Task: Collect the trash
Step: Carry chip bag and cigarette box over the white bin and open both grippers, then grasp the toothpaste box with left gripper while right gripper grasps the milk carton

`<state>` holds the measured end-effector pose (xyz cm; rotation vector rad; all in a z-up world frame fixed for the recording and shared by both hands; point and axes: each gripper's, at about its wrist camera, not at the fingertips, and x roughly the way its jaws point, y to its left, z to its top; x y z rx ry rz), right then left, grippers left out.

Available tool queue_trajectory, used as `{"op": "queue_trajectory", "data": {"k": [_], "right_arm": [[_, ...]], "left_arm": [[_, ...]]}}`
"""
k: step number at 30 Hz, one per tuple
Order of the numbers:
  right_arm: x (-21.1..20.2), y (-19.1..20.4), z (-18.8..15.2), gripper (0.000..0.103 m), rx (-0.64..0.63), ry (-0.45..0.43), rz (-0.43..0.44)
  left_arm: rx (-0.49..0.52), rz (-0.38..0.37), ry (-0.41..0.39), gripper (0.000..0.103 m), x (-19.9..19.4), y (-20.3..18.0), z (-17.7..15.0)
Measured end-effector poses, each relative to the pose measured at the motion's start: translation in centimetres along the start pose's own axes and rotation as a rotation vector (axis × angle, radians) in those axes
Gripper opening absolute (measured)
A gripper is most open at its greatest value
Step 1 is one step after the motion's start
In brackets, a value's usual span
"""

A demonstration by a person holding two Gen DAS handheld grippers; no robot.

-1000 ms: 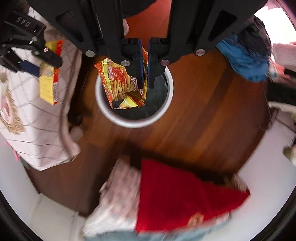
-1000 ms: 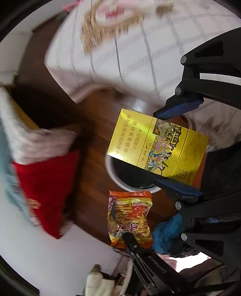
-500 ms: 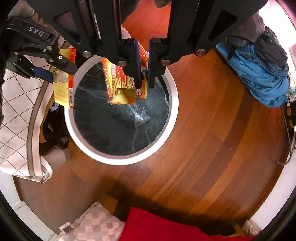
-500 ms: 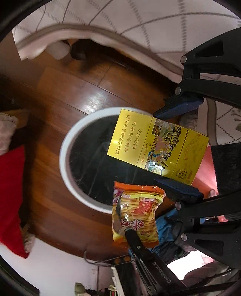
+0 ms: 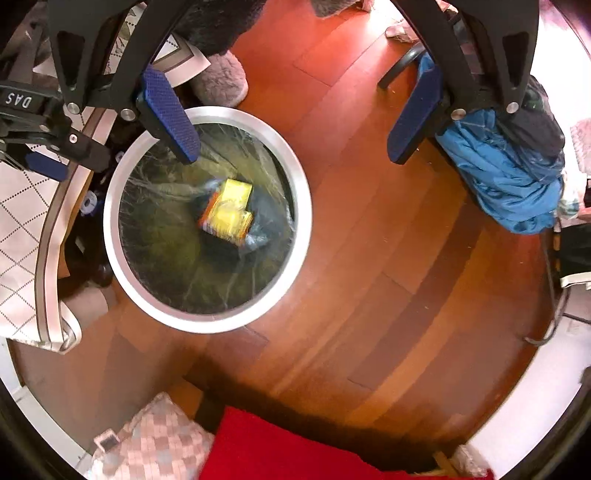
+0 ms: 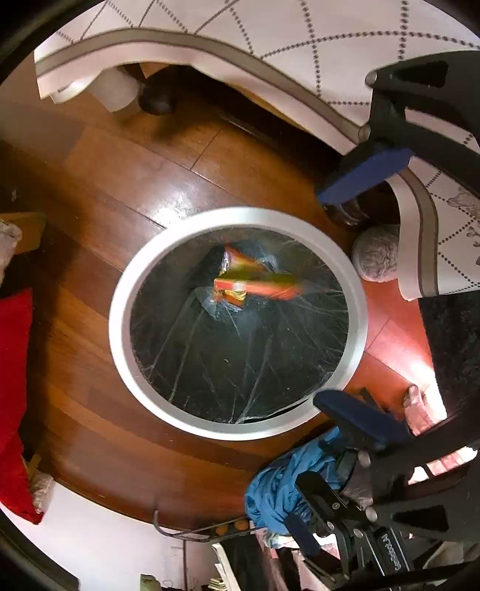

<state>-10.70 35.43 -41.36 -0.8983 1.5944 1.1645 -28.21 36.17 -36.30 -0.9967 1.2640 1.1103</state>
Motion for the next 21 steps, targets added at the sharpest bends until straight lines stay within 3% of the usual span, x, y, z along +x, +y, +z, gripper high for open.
{"op": "queue_trajectory", "data": {"k": [12,21], "right_arm": [[-6.4,-0.3,-5.5,0.103,-0.049,-0.168,-0.132],[-12.4,0.0,-9.7,0.103,-0.066,-0.273,-0.121]], "left_arm": [[-0.03,0.012,-0.161,0.103,-6.6,-0.9,-4.4],[-0.059,-0.008,-0.26,0.103,-12.3,-0.8,-7.8]]}}
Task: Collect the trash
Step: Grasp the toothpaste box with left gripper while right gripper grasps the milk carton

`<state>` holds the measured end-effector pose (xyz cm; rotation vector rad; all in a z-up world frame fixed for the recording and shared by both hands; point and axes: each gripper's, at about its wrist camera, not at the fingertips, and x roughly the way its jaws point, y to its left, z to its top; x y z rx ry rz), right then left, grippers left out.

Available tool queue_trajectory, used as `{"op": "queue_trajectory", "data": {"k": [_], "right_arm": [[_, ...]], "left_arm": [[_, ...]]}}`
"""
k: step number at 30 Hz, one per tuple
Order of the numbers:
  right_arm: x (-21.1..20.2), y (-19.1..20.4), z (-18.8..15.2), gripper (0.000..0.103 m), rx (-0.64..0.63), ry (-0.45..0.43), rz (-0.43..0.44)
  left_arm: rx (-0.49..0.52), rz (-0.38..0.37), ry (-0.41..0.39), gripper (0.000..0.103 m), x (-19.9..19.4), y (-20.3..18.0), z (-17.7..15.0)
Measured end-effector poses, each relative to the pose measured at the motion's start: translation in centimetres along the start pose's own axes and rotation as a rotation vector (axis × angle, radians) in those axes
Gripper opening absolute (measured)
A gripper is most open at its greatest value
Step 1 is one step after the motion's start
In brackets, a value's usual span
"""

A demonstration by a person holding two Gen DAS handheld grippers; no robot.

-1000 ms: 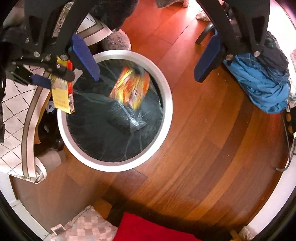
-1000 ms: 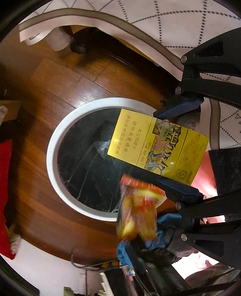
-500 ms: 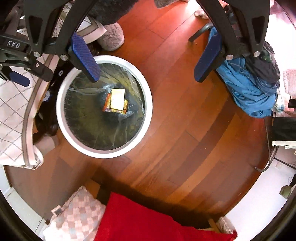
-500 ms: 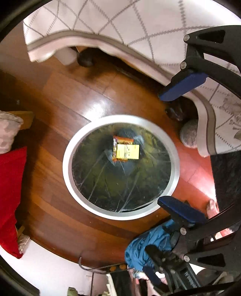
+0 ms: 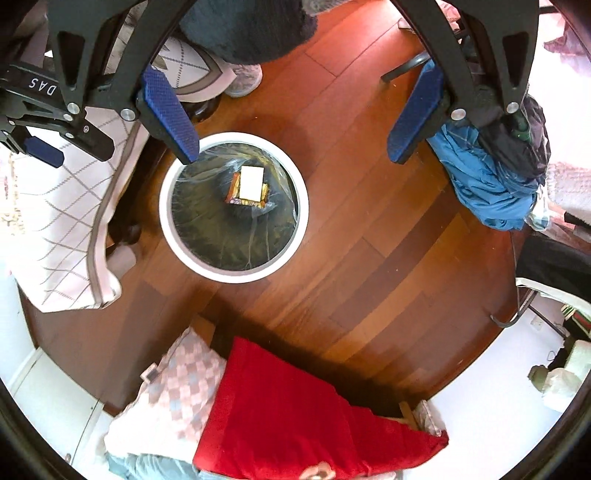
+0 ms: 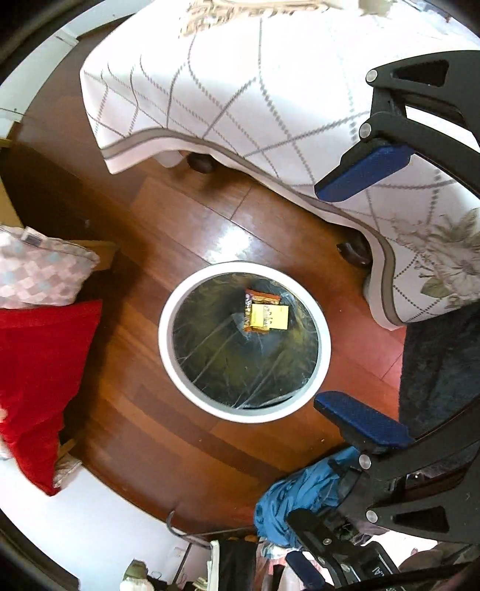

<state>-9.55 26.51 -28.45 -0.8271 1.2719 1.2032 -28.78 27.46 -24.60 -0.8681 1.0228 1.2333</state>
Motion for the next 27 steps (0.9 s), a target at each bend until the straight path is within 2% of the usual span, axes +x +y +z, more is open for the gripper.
{"op": "queue_trajectory", "data": {"k": [6,10,13,16,20,24,27], "right_arm": [[-5.1,-0.3,-1.9,0.103,0.014,-0.081,0.064],[-8.7,-1.2,-3.5,0.103,0.052,-0.134,0.146],[-12.0,-2.8,-5.3,0.103,0.084,-0.188,0.203],[-15.3,-6.3,-7.4,0.103,0.151,-0.236,0.248],[-18.4,-13.4,-10.8,0.103,0.266,-0.273,0.202],[-19.9,-23.3,-15.0,0.103,0.431,-0.276,0.053],[-19.7,-30.6,-18.2,0.103,0.524,-0.222,-0.059]], "left_arm": [[0.01,0.001,-0.072,0.103,-4.7,-0.8,-1.5],[0.036,0.044,-0.129,0.103,-8.2,-2.7,-2.5],[0.058,0.038,-0.193,0.103,-10.8,-5.3,-3.4],[0.105,-0.008,-0.227,0.103,-12.1,-9.7,-4.1],[0.213,-0.037,-0.21,0.103,-11.1,-17.0,-5.0],[0.323,-0.078,-0.189,0.103,-9.7,-25.6,-7.3],[0.398,-0.092,-0.18,0.103,-8.9,-32.2,-9.8]]}}
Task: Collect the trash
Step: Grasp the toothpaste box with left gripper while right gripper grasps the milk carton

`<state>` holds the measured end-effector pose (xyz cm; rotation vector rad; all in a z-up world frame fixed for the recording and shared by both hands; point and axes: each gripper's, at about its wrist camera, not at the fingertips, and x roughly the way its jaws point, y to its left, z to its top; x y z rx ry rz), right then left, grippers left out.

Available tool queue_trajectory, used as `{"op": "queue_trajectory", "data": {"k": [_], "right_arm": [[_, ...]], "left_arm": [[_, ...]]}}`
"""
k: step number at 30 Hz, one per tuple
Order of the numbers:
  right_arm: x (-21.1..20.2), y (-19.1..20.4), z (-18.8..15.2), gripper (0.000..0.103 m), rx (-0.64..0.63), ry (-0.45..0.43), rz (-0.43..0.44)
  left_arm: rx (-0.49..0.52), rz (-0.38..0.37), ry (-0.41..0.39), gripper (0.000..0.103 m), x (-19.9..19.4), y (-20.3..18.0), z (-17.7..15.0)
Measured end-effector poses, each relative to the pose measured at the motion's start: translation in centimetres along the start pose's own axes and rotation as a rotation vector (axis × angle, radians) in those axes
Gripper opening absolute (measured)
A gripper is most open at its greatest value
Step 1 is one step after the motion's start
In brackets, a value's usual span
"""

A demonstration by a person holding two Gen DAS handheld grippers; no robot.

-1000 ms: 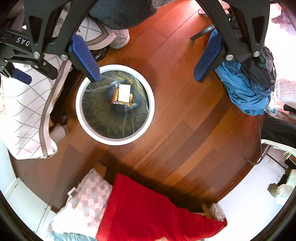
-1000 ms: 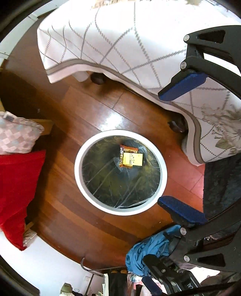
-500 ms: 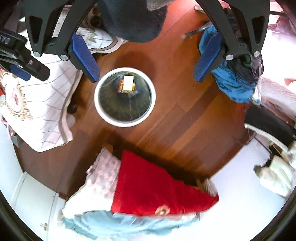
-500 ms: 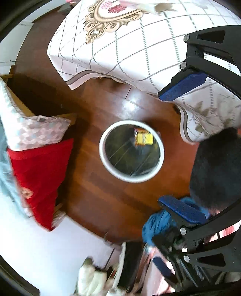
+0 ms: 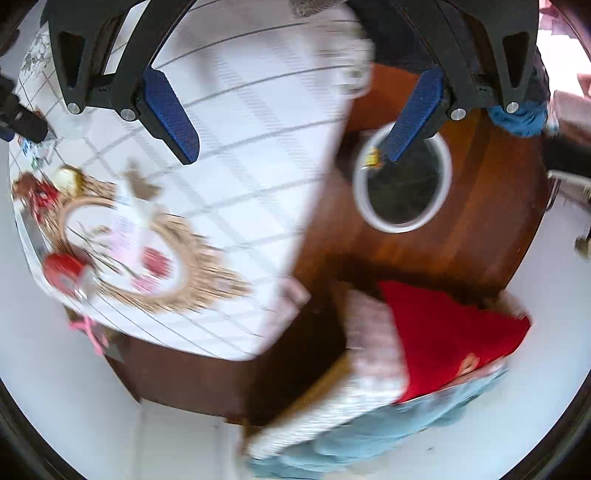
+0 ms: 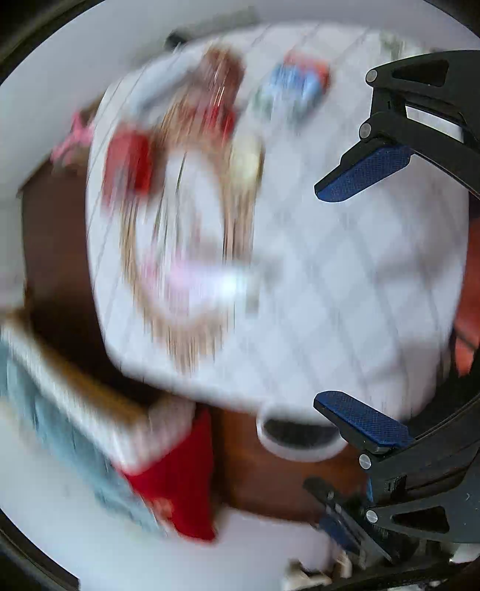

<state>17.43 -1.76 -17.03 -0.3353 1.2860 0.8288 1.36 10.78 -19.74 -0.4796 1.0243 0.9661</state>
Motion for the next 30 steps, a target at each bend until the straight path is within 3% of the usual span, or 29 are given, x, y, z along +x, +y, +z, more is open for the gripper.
{"op": "queue_trajectory", "data": {"k": [5,10,13,14,17,21,25,26,27,30], "right_arm": [[2.5,-9.1,1.0,0.103,-0.082,0.116,-0.259],[5.6,-13.2,1.9,0.103,-0.224,0.197,-0.369],[7.4,-13.9,2.4,0.103,-0.274,0.221,-0.345],[7.8,-14.0,2.6,0.098,-0.276,0.217,-0.332],[8.0,-14.5,3.2,0.06,-0.231,0.182,-0.262],[7.5,-16.6,4.2,0.059,0.042,0.114,-0.189],[7.4,-19.3,5.1,0.063,0.292,0.088,-0.074],[7.5,-19.4,5.4,0.072,0.295,0.104,-0.059],[7.4,-19.3,5.6,0.074,0.293,0.107,-0.042],[7.3,-18.3,5.5,0.074,0.236,0.123,-0.069]], "left_arm": [[0.122,-0.026,0.056,0.103,3.1,-10.0,-1.1],[0.179,-0.005,0.097,0.103,5.1,-14.1,-2.4],[0.188,0.017,0.103,0.103,5.5,-14.1,-2.5],[0.185,0.021,0.1,0.103,5.4,-13.7,-2.3],[0.165,0.046,0.073,0.103,5.5,-12.4,-1.1],[0.149,0.032,0.059,0.103,6.1,-10.8,1.7],[0.216,-0.063,0.114,0.103,8.0,-11.2,4.7],[0.241,-0.09,0.135,0.103,8.6,-11.6,5.1],[0.27,-0.116,0.153,0.103,9.2,-12.2,5.5],[0.33,-0.146,0.176,0.102,10.3,-13.6,5.9]]}}
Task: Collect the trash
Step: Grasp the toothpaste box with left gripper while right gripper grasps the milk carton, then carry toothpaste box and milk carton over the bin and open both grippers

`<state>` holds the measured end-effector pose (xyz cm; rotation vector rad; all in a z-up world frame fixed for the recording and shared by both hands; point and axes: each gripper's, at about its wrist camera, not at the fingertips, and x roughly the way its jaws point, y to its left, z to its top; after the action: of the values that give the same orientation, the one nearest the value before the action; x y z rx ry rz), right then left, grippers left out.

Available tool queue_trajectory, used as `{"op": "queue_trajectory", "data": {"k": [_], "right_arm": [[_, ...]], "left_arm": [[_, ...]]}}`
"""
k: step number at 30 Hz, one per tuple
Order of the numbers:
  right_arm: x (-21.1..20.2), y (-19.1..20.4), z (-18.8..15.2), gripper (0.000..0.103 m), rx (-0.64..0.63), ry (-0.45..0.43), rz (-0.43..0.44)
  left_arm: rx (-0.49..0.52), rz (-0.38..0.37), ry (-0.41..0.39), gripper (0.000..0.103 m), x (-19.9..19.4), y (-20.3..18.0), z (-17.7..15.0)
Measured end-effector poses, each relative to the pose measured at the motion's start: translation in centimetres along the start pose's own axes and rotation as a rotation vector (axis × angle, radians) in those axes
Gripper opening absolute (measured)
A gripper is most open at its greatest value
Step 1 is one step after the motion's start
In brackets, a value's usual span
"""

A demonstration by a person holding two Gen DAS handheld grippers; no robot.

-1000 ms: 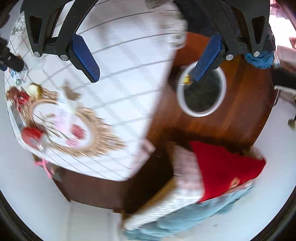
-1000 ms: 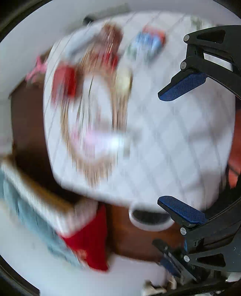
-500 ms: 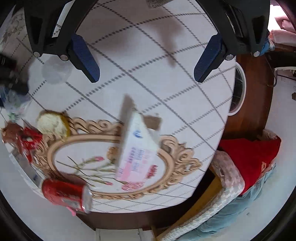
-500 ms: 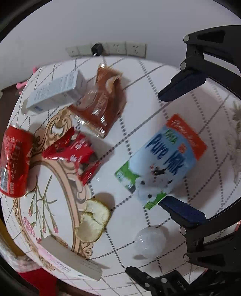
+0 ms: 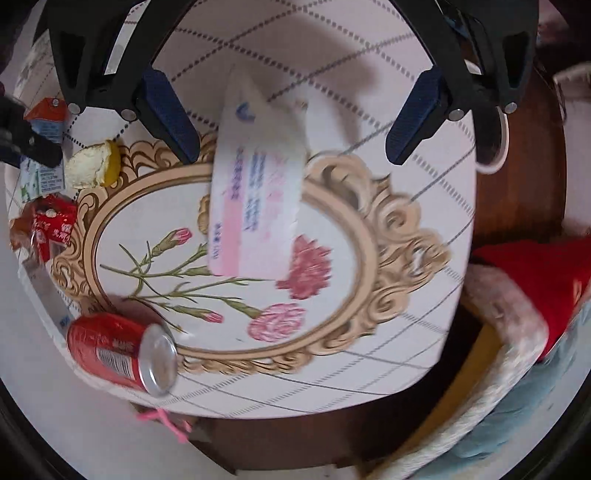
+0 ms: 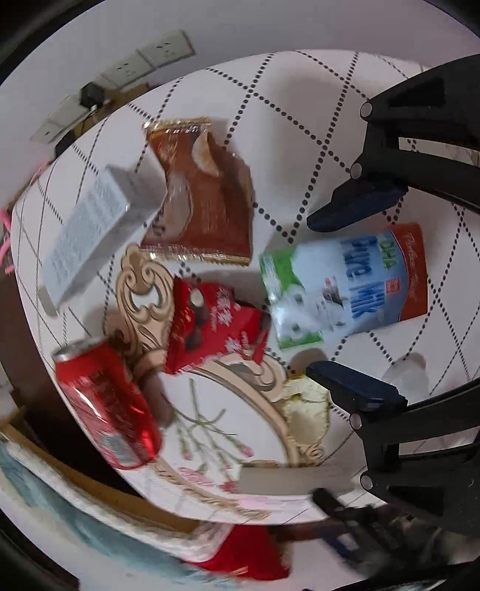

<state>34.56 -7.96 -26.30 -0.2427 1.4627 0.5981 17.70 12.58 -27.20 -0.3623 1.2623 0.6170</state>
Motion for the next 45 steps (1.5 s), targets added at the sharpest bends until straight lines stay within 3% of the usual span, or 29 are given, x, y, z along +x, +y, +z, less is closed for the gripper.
{"op": "queue_trajectory", "data": {"k": [2,3,5,7,11,20,26,37,45], "right_arm": [[0.1,1.0,-0.7,0.074,-0.039,-0.004,-0.036],[0.1,1.1,-1.0,0.074,-0.053,-0.004,-0.048],[0.6,2.0,-1.3,0.074,-0.065,-0.004,-0.067],[0.7,2.0,-1.7,0.073,-0.067,-0.015,-0.079],[0.5,2.5,-2.6,0.054,-0.094,-0.041,-0.129],[-2.0,3.8,-6.1,0.052,-0.102,-0.133,-0.093],[-6.3,7.3,-7.8,0.052,-0.176,-0.213,-0.027],[-11.2,20.9,-11.4,0.052,-0.405,-0.259,0.175],[-9.6,33.6,-14.6,0.052,-0.576,-0.202,0.276]], "left_arm": [[0.02,-0.008,0.0,0.097,0.5,-0.7,0.3],[0.027,0.0,0.002,0.081,0.7,-0.9,0.3],[0.033,-0.005,0.017,0.06,1.1,-1.3,0.2],[0.019,-0.005,0.002,0.045,0.8,-1.5,-0.2],[-0.003,0.005,-0.03,0.044,0.2,-1.4,-0.9],[-0.074,0.06,-0.193,0.043,-6.1,-0.2,-5.6],[-0.141,0.076,-0.282,0.043,-11.8,4.8,-7.7],[-0.373,0.208,-0.364,0.043,-19.0,18.6,-14.1],[-0.498,0.282,-0.326,0.043,-18.6,28.1,-17.6]]}}
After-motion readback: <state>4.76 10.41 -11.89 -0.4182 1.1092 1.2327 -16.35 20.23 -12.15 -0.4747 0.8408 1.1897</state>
